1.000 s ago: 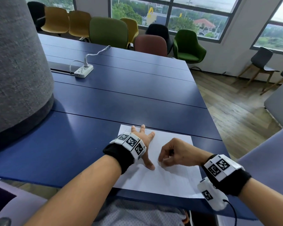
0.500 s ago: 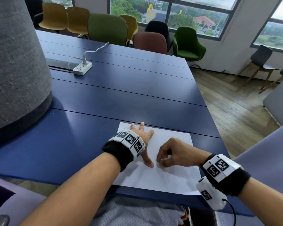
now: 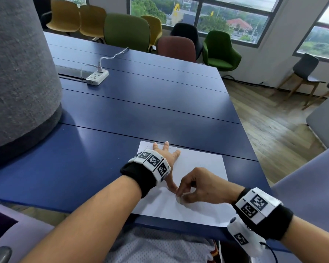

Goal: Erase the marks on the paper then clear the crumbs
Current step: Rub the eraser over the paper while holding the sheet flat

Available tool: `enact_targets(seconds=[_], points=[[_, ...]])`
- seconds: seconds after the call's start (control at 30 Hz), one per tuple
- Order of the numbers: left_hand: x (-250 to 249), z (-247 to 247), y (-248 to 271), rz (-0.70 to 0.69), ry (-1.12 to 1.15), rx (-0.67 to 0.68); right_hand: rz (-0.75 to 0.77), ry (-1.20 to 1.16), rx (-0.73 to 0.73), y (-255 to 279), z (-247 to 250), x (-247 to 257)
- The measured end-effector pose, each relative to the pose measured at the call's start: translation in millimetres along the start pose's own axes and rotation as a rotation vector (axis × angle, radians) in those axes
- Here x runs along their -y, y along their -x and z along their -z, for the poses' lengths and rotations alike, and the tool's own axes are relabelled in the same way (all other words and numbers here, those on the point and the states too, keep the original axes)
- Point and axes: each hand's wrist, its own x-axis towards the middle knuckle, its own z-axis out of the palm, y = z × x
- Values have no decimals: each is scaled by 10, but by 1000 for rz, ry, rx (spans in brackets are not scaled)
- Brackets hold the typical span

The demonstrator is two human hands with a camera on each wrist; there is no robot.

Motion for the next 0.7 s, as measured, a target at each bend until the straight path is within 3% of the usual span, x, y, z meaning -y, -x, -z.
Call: enact_targets(seconds=[0.1, 0.23, 0.33, 0.47, 0.6, 0.7], points=[[-3, -2, -6, 4, -6, 0, 6, 13, -58, 0, -5, 1], [14, -11, 10, 0, 28, 5, -12, 19, 47, 60, 15, 4], [24, -8, 22, -12, 48, 4, -63, 45, -45, 58, 92, -83], [12, -1, 36, -3, 47, 6, -44, 36, 109, 98, 61, -58], [31, -17, 22, -11, 53, -8, -98, 45, -55, 41, 151, -141], [28, -13, 22, -10, 55, -3, -76, 17, 67, 96, 109, -114]])
